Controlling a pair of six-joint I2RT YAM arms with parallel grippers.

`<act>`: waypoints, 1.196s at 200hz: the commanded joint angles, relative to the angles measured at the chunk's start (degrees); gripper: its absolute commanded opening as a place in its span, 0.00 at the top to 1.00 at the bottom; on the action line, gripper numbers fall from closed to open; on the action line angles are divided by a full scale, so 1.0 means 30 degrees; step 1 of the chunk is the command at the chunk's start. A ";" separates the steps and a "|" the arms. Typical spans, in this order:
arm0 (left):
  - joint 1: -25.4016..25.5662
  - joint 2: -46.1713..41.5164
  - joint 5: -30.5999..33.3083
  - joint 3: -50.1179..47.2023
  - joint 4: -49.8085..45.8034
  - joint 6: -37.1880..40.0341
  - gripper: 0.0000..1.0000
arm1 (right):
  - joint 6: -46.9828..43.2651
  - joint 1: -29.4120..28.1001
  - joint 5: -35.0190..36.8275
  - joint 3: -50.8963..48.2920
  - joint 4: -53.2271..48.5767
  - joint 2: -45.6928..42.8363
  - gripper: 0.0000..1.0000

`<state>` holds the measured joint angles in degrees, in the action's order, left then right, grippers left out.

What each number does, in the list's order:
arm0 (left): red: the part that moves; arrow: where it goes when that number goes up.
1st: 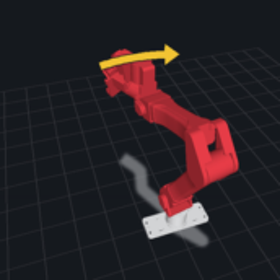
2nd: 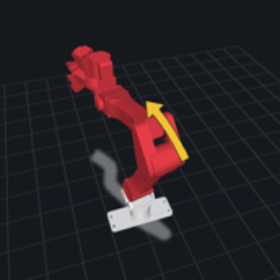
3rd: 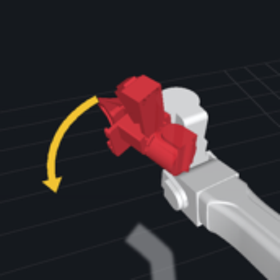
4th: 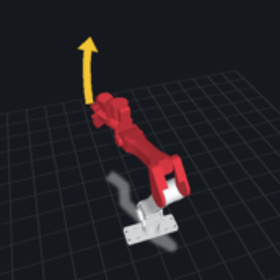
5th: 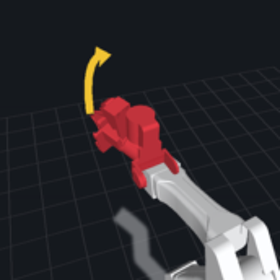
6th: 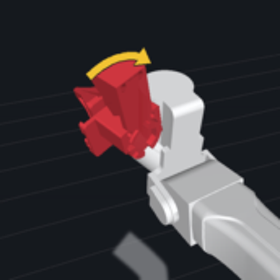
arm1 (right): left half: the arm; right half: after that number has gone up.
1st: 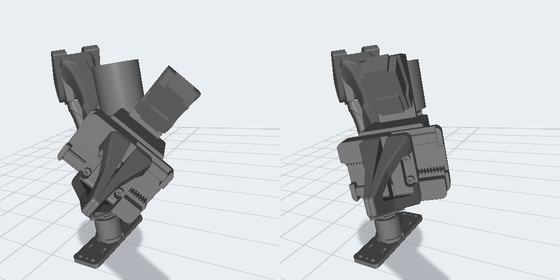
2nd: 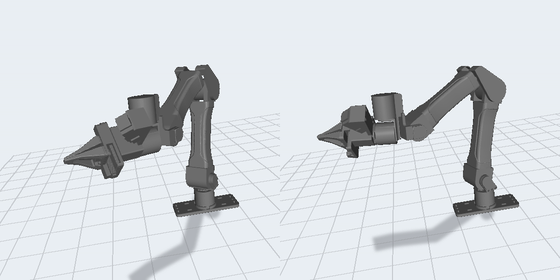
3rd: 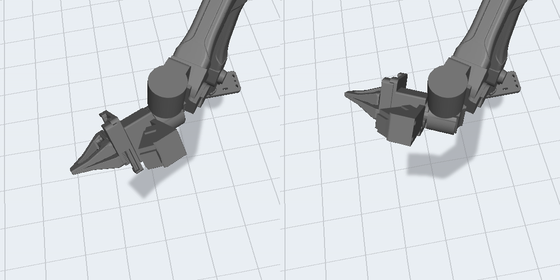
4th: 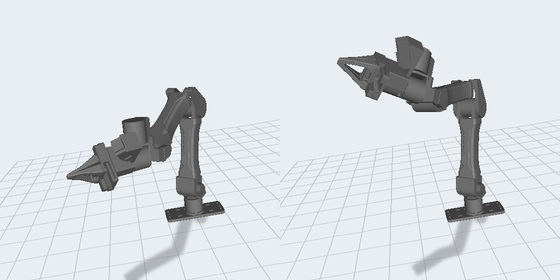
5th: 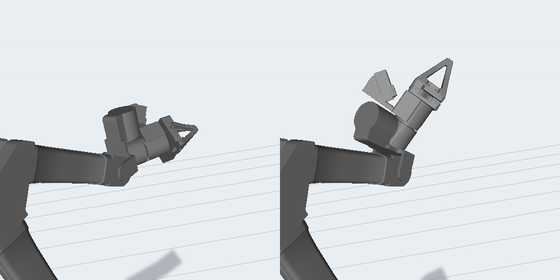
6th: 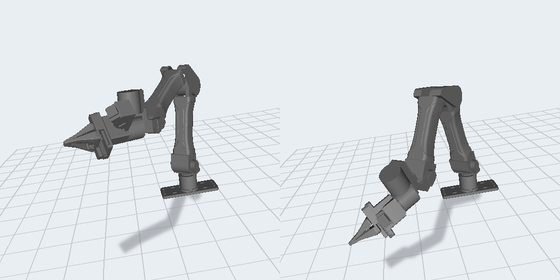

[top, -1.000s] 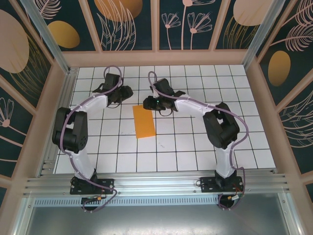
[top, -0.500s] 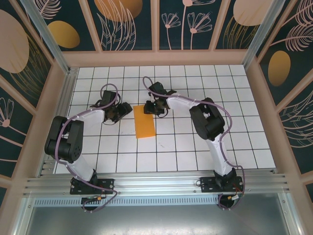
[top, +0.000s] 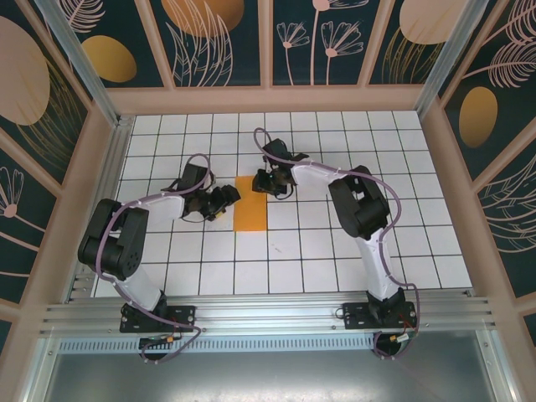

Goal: Fold a paper plane with a square sheet of paper (pick it up from the middle)
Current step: First fold in half a square sheet of paper at the center of the table, then fold the triangle a second time at the center of the table.

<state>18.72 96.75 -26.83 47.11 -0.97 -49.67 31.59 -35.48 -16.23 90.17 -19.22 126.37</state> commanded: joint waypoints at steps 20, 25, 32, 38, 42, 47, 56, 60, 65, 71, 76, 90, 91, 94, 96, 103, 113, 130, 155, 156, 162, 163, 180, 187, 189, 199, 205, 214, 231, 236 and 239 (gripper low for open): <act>0.0733 -0.0197 -0.0941 -0.0815 0.0891 -0.0974 0.29 | 0.0155 0.1104 -0.1720 -0.2055 0.1164 -0.1032 0.66; 0.0733 -0.0199 -0.0800 -0.0819 0.0935 -0.1042 0.29 | 0.0023 0.1077 -0.1941 -0.1959 0.1370 -0.1391 0.65; 0.0733 -0.0173 -0.0783 -0.0827 0.1010 -0.1209 0.29 | -0.0087 0.1076 -0.2203 -0.1856 0.1544 -0.1744 0.65; 0.0733 -0.0170 -0.0812 -0.0834 0.1081 -0.1317 0.29 | -0.0173 0.1091 -0.2440 -0.1827 0.1706 -0.2242 0.64; 0.0740 -0.0170 -0.0831 -0.0850 0.1177 -0.1382 0.29 | -0.0211 0.1077 -0.2587 -0.1883 0.1824 -0.2532 0.64; 0.0733 -0.0212 -0.0867 -0.0905 0.1230 -0.1469 0.30 | -0.0246 0.1051 -0.2693 -0.2031 0.1965 -0.2880 0.63; 0.0736 -0.0336 -0.0786 -0.0978 0.1247 -0.1534 0.30 | -0.0192 0.0985 -0.2706 -0.2451 0.2013 -0.3493 0.63; 0.0740 -0.0411 -0.0738 -0.1003 0.1242 -0.1535 0.30 | -0.0190 0.0946 -0.2706 -0.2675 0.1984 -0.3663 0.63; 0.0733 -0.0501 -0.0654 -0.1079 0.1249 -0.1570 0.30 | -0.0163 0.0875 -0.2693 -0.3003 0.1915 -0.3908 0.63; 0.0733 -0.0563 -0.0615 -0.1121 0.1233 -0.1597 0.30 | -0.0064 0.0800 -0.2558 -0.3400 0.1727 -0.4087 0.63; 0.0733 -0.0607 -0.0593 -0.1192 0.1275 -0.1644 0.30 | 0.0024 0.0698 -0.2384 -0.3693 0.1509 -0.4209 0.64; 0.0733 -0.0631 -0.0669 -0.1417 0.1408 -0.1753 0.30 | 0.0056 0.0340 -0.2232 -0.4538 0.1029 -0.4387 0.67; 0.0733 -0.0635 -0.0668 -0.1427 0.1408 -0.1753 0.30 | 0.0065 0.0313 -0.2220 -0.4583 0.0994 -0.4387 0.67; 0.0740 -0.0660 -0.0692 -0.1454 0.1383 -0.1754 0.30 | 0.0088 0.0234 -0.2235 -0.4688 0.0901 -0.4362 0.68; 0.0734 -0.0666 -0.0680 -0.1463 0.1380 -0.1754 0.30 | 0.0099 0.0170 -0.2251 -0.4760 0.0856 -0.4337 0.68; 0.0734 -0.0668 -0.0678 -0.1521 0.1408 -0.1755 0.30 | 0.0129 0.0007 -0.2335 -0.4965 0.0736 -0.4268 0.69; 0.0740 -0.0639 -0.0709 -0.1543 0.1379 -0.1776 0.30 | 0.0212 -0.0157 -0.2412 -0.5165 0.0694 -0.4123 0.70; 0.0733 -0.0639 -0.0767 -0.1568 0.1408 -0.1754 0.30 | 0.0308 -0.0227 -0.2490 -0.5182 0.0665 -0.3697 0.70; 0.0737 -0.0664 -0.0929 -0.1554 0.1295 -0.1734 0.30 | 0.0435 -0.0184 -0.1887 -0.4884 0.0090 -0.3155 0.70; 0.0735 -0.0666 -0.0915 -0.1539 0.1278 -0.1729 0.30 | 0.0445 -0.0184 -0.1872 -0.4902 0.0085 -0.3142 0.70; 0.0755 -0.0695 -0.0957 -0.1568 0.1245 -0.1747 0.30 | 0.0523 -0.0116 -0.1825 -0.4989 0.0087 -0.3085 0.70; 0.0758 -0.0696 -0.0973 -0.1576 0.1239 -0.1736 0.30 | 0.0533 -0.0091 -0.1826 -0.5013 0.0112 -0.3077 0.70; 0.0762 -0.0715 -0.1097 -0.1590 0.1203 -0.1692 0.30 | 0.0797 0.0129 -0.1812 -0.5437 0.0373 -0.2934 0.69; 0.0791 -0.0697 -0.1202 -0.1612 0.1147 -0.1651 0.30 | 0.0876 0.0226 -0.1855 -0.5611 0.0542 -0.2851 0.69; 0.0791 -0.0697 -0.1218 -0.1612 0.1145 -0.1648 0.30 | 0.0904 0.0263 -0.1885 -0.5686 0.0583 -0.2817 0.69; 0.0849 -0.0646 -0.1455 -0.1613 0.1145 -0.1593 0.30 | 0.1024 0.0367 -0.1995 -0.5864 0.0741 -0.2617 0.69; 0.0877 -0.0613 -0.1571 -0.1640 0.1170 -0.1581 0.30 | 0.1109 0.0423 -0.2085 -0.5980 0.0907 -0.2483 0.69; 0.0934 -0.0580 -0.1684 -0.1641 0.1145 -0.1580 0.30 | 0.1199 0.0487 -0.2087 -0.6062 0.0945 -0.2264 0.69; 0.1071 -0.0602 -0.1953 -0.1612 0.1115 -0.1571 0.30 | 0.1482 0.0673 -0.2500 -0.6458 0.1376 -0.2046 0.69; 0.1084 -0.0624 -0.2013 -0.1611 0.1115 -0.1550 0.30 | 0.1612 0.0810 -0.2736 -0.6670 0.1610 -0.2044 0.69; 0.1099 -0.0637 -0.2083 -0.1583 0.1108 -0.1549 0.30 | 0.1713 0.0875 -0.2878 -0.6802 0.1791 -0.2044 0.69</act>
<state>21.26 95.77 -30.61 43.05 2.81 -54.35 34.48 -34.39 -24.99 73.54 -14.83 116.79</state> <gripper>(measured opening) 0.700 0.312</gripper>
